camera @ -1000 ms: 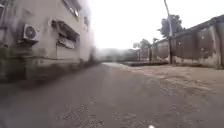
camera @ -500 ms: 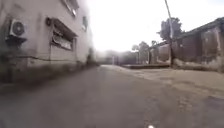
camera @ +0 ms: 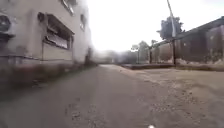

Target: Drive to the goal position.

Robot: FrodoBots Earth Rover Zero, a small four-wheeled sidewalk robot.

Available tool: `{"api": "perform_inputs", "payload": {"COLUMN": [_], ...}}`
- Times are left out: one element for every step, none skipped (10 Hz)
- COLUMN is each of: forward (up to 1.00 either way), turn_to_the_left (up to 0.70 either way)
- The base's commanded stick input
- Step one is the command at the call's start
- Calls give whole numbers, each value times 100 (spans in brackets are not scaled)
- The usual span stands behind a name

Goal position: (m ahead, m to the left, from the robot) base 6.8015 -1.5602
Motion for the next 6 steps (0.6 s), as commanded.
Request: {"api": "perform_inputs", "payload": {"forward": [100, 100, 100, 100, 100, 100], "turn_to_the_left": [0, 0, 0, 0, 0, 0]}}
